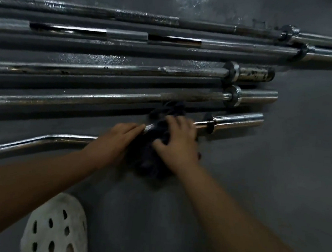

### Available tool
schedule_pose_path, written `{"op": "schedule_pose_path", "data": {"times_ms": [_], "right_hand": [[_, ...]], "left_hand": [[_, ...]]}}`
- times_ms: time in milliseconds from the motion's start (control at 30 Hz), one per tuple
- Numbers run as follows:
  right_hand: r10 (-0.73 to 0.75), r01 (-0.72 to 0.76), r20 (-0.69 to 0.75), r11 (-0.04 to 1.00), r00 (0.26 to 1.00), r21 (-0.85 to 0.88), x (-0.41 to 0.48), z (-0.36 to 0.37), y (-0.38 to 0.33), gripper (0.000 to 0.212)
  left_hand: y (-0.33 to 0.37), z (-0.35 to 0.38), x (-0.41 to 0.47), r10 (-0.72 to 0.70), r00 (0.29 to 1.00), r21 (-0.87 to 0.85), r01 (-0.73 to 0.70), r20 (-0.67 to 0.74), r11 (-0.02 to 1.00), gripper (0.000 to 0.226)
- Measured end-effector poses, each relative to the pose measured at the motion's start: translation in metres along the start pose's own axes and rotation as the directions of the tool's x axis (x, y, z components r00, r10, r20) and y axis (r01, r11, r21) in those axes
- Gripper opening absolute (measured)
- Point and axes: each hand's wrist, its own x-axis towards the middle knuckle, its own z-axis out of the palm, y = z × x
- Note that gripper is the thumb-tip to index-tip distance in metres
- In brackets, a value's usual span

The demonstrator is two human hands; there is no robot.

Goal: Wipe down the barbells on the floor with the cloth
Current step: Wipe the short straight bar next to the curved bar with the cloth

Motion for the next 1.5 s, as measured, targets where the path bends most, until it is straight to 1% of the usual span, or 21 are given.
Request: {"op": "schedule_pose_path", "data": {"times_ms": [100,133,200,267,367,433,467,533,600,700,800,867,933,1000,1067,1167,1200,1267,1333,1433,1500], "right_hand": [[-0.294,0.281,0.16,0.954,0.942,0.101,0.001,-0.014,-0.029,0.017],[-0.26,0.245,0.098,0.96,0.961,0.137,0.011,-0.022,-0.019,0.019],[0.068,-0.017,-0.206,0.971,0.976,0.24,0.024,-0.026,0.014,0.038],[0.241,-0.231,-0.246,0.971,0.939,0.066,0.006,-0.012,0.02,0.057],[-0.137,0.147,0.118,0.985,0.984,-0.085,-0.031,0.014,-0.009,0.055],[-0.314,0.316,0.085,0.949,0.945,0.001,-0.023,0.002,0.0,0.04],[-0.235,0.236,-0.024,0.97,0.972,0.063,-0.011,-0.005,0.013,0.042],[0.16,-0.092,-0.25,0.96,0.955,0.264,0.013,-0.015,0.04,0.062],[0.325,-0.255,-0.279,0.932,0.904,0.257,0.011,-0.01,0.029,0.072],[-0.001,0.003,-0.081,1.0,0.997,0.03,-0.017,0.021,-0.023,0.05],[-0.355,0.355,0.132,0.935,0.926,0.019,-0.028,0.014,-0.018,0.036],[-0.215,0.222,-0.059,0.962,0.975,0.159,-0.01,-0.003,0.016,0.052],[0.119,-0.035,-0.329,0.967,0.937,0.252,0.007,-0.014,0.044,0.067],[0.219,-0.223,-0.336,0.974,0.916,0.028,0.002,-0.003,0.027,0.074],[0.019,-0.038,-0.183,0.994,0.983,-0.099,-0.012,0.015,-0.002,0.071],[-0.353,0.352,-0.012,0.935,0.936,-0.043,-0.009,0.001,0.005,0.071],[-0.315,0.315,-0.067,0.949,0.947,-0.02,0.002,-0.005,0.023,0.077],[0.036,-0.02,-0.269,0.998,0.962,0.06,0.013,-0.015,0.044,0.081],[0.219,-0.229,-0.2,0.973,0.955,-0.023,0.002,-0.006,0.023,0.075],[-0.183,0.192,0.144,0.98,0.973,-0.052,-0.015,0.006,-0.011,0.054],[-0.255,0.256,0.081,0.967,0.963,0.0,-0.008,-0.005,0.004,0.046]], "left_hand": [[-0.004,-0.004,-0.002,0.031,0.999,-0.01,-0.031,0.02,0.999,0.052],[-0.006,-0.002,0.0,0.018,0.999,-0.028,-0.017,0.038,0.999,0.054],[-0.008,0.004,0.001,-0.024,0.999,-0.027,0.024,0.027,0.999,0.066],[-0.009,0.009,0.002,-0.026,1.0,0.003,0.026,-0.004,1.0,0.073],[-0.008,0.006,-0.002,-0.005,1.0,-0.02,0.004,-0.017,1.0,0.077],[-0.007,0.005,-0.002,0.012,1.0,-0.012,-0.013,-0.018,1.0,0.074],[-0.007,0.005,-0.001,0.019,1.0,0.005,-0.019,-0.018,1.0,0.069],[-0.005,0.006,-0.002,0.005,1.0,0.016,-0.005,-0.019,1.0,0.064],[-0.004,0.005,-0.001,-0.008,1.0,0.001,0.008,-0.021,1.0,0.07],[-0.006,0.005,-0.001,0.005,1.0,-0.007,-0.005,-0.011,1.0,0.074],[-0.008,0.004,0.001,0.03,1.0,-0.03,-0.03,-0.001,0.999,0.063],[-0.009,0.008,0.001,0.034,0.999,0.008,-0.034,-0.012,0.999,0.064],[-0.008,0.009,0.0,0.019,0.998,0.018,-0.018,-0.054,1.0,0.066],[-0.006,0.007,0.001,0.016,0.998,0.018,-0.015,-0.061,1.0,0.065],[-0.003,0.003,0.001,0.021,0.998,0.01,-0.021,-0.056,1.0,0.065],[-0.004,0.001,0.001,0.065,0.995,0.006,-0.065,-0.078,0.998,0.059],[-0.004,0.003,0.0,0.056,0.995,0.006,-0.055,-0.078,0.998,0.06],[-0.005,0.006,0.0,0.021,0.995,0.012,-0.019,-0.099,1.0,0.07],[-0.003,0.006,0.0,0.01,0.996,0.015,-0.008,-0.087,1.0,0.081],[-0.003,0.001,0.0,0.051,0.997,0.013,-0.05,-0.06,0.999,0.077],[-0.006,0.004,0.002,0.046,0.998,-0.008,-0.047,-0.052,0.999,0.072]]}}
